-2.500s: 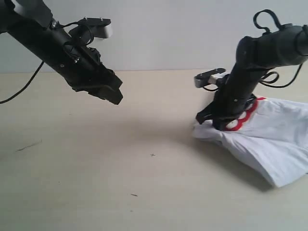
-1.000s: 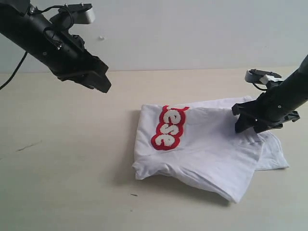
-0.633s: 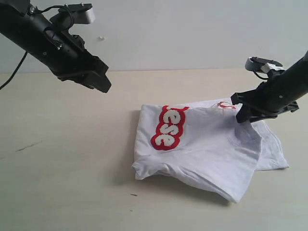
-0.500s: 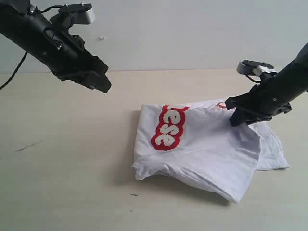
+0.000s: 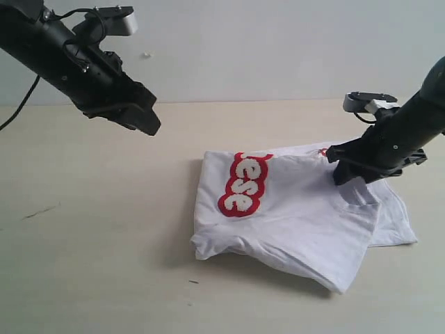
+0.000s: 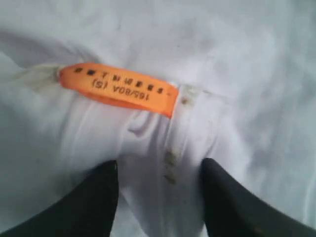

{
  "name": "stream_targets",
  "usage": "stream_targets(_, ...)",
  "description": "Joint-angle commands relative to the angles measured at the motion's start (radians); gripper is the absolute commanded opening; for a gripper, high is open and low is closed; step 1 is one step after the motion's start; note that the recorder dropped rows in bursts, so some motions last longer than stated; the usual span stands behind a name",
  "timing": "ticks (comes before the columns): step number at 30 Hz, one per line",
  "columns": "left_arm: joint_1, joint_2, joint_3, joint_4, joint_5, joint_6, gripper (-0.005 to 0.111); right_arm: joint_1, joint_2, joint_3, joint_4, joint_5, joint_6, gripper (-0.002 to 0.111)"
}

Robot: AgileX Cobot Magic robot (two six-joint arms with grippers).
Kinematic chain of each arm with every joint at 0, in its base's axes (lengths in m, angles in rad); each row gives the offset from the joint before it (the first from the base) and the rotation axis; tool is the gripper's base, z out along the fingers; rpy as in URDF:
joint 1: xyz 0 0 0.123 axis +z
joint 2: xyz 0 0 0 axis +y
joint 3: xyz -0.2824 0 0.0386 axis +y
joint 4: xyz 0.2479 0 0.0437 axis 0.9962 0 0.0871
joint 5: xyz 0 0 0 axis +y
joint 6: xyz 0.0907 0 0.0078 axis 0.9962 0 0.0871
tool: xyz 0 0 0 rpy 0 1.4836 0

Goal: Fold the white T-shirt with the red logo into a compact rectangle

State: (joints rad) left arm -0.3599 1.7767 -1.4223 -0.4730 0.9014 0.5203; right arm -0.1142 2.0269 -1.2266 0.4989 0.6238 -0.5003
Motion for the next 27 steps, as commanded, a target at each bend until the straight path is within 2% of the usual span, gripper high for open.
stream_targets(1, 0.001, -0.003, 0.004, -0.008, -0.008, -0.001, 0.043, 0.022, 0.018, 0.002, 0.089, 0.025, -0.098, 0.050)
stream_targets(7, 0.001, -0.003, 0.004, -0.008, -0.003, -0.001, 0.043, 0.026, 0.044, 0.002, -0.049, -0.003, 0.013, 0.050)
stream_targets(13, 0.001, -0.003, 0.004, -0.008, -0.018, -0.001, 0.043, 0.028, 0.034, 0.000, -0.032, -0.013, 0.015, 0.047)
stream_targets(22, 0.001, -0.003, 0.004, -0.008, -0.011, 0.001, 0.043, 0.080, 0.087, 0.000, -0.037, 0.025, -0.071, 0.000)
stream_targets(27, 0.001, -0.003, 0.004, -0.008, -0.018, 0.001, 0.043, 0.085, 0.049, -0.038, -0.039, 0.082, -0.075, 0.000)
